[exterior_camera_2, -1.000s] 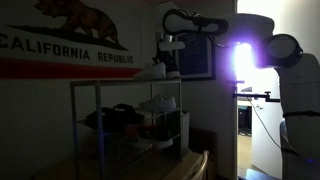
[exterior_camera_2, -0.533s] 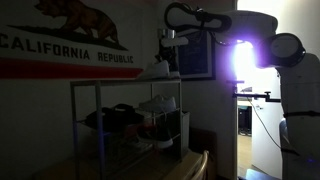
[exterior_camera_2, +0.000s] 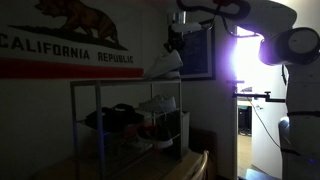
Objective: Move the white shoe from the top shelf to the middle shelf
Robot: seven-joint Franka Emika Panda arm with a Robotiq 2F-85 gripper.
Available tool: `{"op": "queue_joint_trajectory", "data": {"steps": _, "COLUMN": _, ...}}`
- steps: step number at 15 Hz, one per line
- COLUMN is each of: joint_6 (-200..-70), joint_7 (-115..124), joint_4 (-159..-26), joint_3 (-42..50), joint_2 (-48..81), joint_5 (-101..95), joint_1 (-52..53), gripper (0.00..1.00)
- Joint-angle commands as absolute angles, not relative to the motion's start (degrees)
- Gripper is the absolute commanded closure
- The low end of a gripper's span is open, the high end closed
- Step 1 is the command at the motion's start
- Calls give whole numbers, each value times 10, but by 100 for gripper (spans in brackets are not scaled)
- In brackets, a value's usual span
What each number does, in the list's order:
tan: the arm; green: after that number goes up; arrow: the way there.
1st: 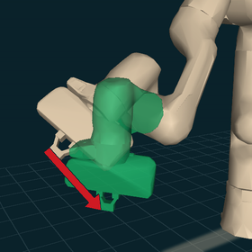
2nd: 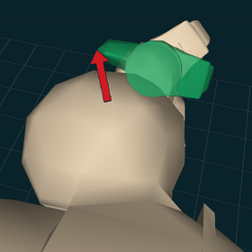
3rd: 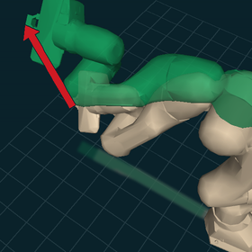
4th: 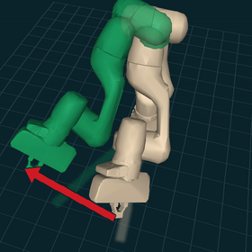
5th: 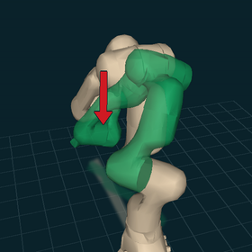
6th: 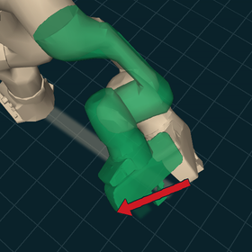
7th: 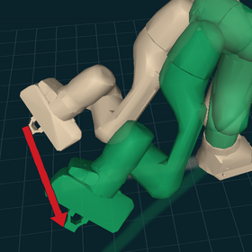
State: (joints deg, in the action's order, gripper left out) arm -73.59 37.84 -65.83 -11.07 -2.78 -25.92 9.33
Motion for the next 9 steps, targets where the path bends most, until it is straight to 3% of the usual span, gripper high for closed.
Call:
{"op": "queue_joint_trajectory", "data": {"steps": 1, "joint_6": -705, "joint_7": 360, "joint_4": -658, "joint_3": -115, "joint_2": -67, "joint_5": -261, "joint_1": 98, "gripper": 93}}
{"op": "queue_joint_trajectory", "data": {"steps": 9, "joint_6": -587, "joint_7": 305, "joint_4": -669, "joint_3": -105, "joint_2": -139, "joint_5": -235, "joint_1": 102, "gripper": 92}}
